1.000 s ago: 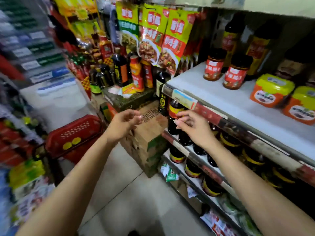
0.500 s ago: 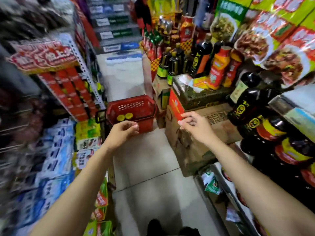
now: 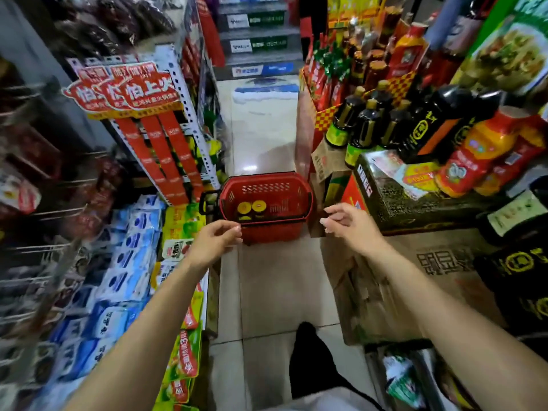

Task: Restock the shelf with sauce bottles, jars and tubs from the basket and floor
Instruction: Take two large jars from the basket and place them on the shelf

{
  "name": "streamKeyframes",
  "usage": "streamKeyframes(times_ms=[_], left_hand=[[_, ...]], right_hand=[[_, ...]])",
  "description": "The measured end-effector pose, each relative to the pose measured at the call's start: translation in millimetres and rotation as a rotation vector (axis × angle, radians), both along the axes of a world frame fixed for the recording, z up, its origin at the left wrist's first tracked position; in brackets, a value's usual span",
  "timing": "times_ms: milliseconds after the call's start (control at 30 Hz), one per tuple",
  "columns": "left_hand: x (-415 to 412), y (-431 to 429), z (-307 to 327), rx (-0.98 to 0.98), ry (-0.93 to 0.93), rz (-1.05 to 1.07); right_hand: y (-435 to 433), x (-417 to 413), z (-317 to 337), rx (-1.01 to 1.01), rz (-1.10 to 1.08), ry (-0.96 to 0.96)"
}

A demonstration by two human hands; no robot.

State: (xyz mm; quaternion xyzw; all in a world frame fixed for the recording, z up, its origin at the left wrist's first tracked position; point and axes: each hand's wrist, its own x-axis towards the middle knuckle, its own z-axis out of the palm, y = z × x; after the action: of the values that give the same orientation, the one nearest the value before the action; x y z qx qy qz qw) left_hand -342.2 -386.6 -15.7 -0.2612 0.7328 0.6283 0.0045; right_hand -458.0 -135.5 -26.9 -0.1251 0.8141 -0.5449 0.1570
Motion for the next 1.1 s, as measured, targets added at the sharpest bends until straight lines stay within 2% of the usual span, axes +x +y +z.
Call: streamKeyframes(times_ms=[467, 767, 1100], left_hand=[[-130, -46, -11, 0.001, -0.084, 0.202], [-220, -121, -53, 0.090, -0.159, 0.200], [-327, -211, -117, 0.146, -0.305, 0.152]], right_hand=[[-79, -174, -29, 0.046, 0.183, -0.116], [-145, -259, -64, 0.152, 0.191, -0.157], [-212, -327, -115, 0.286, 0.080, -0.331]])
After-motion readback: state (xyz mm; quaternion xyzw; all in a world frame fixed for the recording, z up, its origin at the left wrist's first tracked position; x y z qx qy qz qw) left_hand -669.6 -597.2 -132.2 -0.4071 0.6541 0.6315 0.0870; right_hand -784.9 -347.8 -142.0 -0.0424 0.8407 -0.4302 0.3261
